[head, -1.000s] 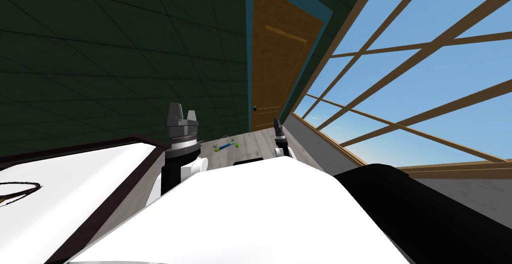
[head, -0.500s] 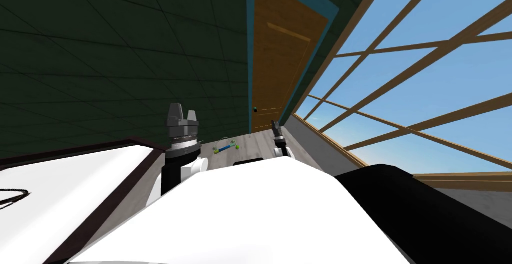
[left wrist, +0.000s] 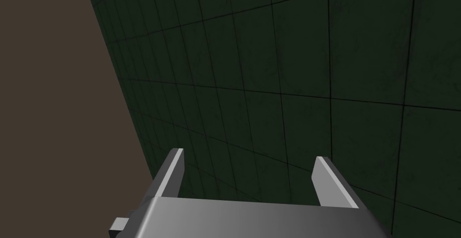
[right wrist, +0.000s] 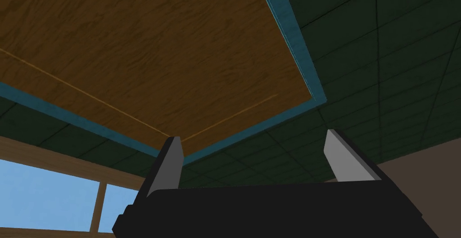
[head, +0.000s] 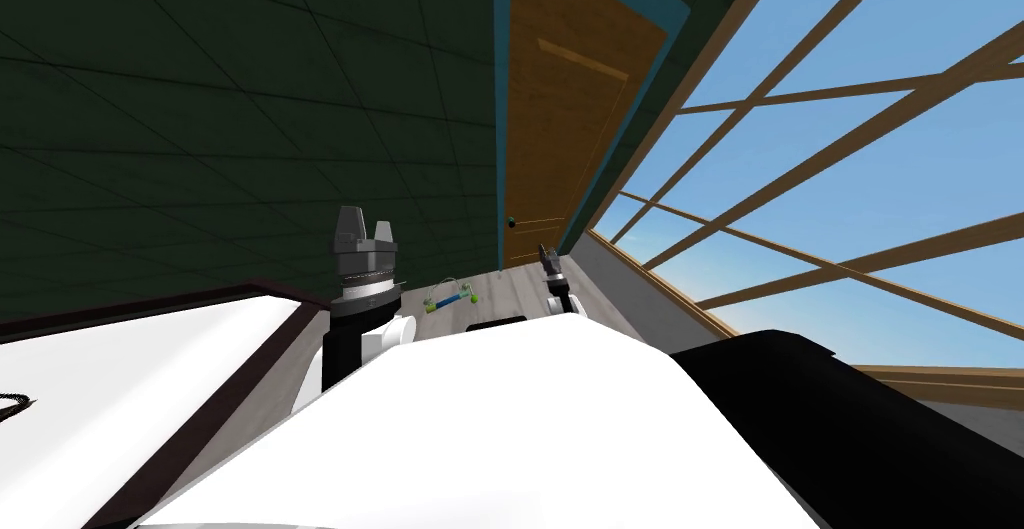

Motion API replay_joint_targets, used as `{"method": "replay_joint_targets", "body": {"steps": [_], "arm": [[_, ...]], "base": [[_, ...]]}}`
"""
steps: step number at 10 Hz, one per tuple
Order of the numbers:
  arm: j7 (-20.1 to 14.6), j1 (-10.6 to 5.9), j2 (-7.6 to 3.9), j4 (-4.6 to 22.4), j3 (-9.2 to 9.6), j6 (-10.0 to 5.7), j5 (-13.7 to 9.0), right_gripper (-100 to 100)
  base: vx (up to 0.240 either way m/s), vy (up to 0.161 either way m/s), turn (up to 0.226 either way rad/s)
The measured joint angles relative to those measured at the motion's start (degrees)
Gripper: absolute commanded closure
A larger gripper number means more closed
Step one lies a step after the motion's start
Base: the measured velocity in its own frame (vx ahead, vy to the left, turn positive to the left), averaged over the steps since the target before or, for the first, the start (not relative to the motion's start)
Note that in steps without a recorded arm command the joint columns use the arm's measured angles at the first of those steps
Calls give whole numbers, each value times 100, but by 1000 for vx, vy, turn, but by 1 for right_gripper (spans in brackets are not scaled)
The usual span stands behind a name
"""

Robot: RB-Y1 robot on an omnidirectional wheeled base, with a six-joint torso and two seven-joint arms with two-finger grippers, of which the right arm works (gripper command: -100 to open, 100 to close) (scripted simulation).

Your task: Pull the door open

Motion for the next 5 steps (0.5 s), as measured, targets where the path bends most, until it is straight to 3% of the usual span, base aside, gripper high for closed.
{"method": "replay_joint_targets", "body": {"steps": [5], "arm": [[603, -274, 30, 733, -136, -65, 323, -100]], "base": [[94, -7, 7]]}}
